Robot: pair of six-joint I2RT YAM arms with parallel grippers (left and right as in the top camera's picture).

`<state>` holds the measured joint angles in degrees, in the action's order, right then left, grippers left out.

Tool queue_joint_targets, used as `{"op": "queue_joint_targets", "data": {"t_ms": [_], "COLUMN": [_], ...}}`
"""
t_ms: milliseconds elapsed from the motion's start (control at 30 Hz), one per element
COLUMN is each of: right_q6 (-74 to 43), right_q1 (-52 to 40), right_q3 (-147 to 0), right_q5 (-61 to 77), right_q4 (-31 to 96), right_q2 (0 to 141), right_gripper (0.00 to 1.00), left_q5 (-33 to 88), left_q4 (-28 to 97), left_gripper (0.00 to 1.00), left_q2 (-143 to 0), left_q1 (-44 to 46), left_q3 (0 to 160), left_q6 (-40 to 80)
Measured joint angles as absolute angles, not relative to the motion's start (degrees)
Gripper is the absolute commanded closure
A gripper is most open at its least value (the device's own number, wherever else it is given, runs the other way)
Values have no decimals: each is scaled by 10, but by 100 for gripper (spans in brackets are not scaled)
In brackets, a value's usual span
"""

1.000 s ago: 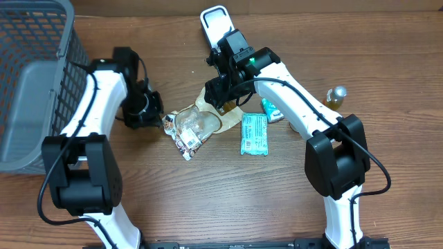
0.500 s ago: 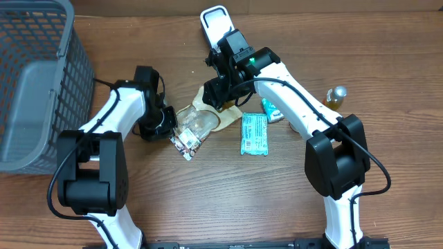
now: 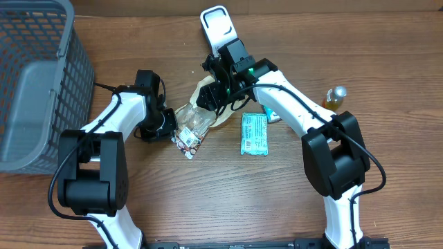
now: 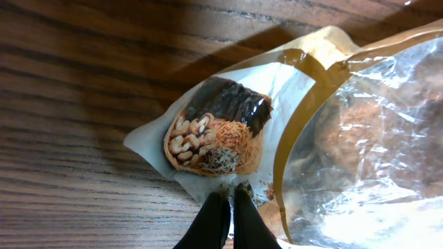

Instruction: Scan the item barcode

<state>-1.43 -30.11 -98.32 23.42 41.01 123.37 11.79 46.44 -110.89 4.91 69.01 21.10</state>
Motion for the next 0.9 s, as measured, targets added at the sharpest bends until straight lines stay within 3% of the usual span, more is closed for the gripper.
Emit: {"op": "queue_joint_targets", "data": {"t_ms": [533,900], "right_q6": [-13,-13], "right_q1": [-330,-331], "right_q3": [-953,-858], "right_q5": [199,130], "right_q4": [320,234], "right_q2": [1234,1234], "right_gripper": [34,27], "left_q5": [117,117], "left_q4": [464,457], "left_gripper": [96,96], "left_q2": [-1109,-1109], "left_q1": [49,49], "left_q3": [690,690], "left_q6": [211,211]}}
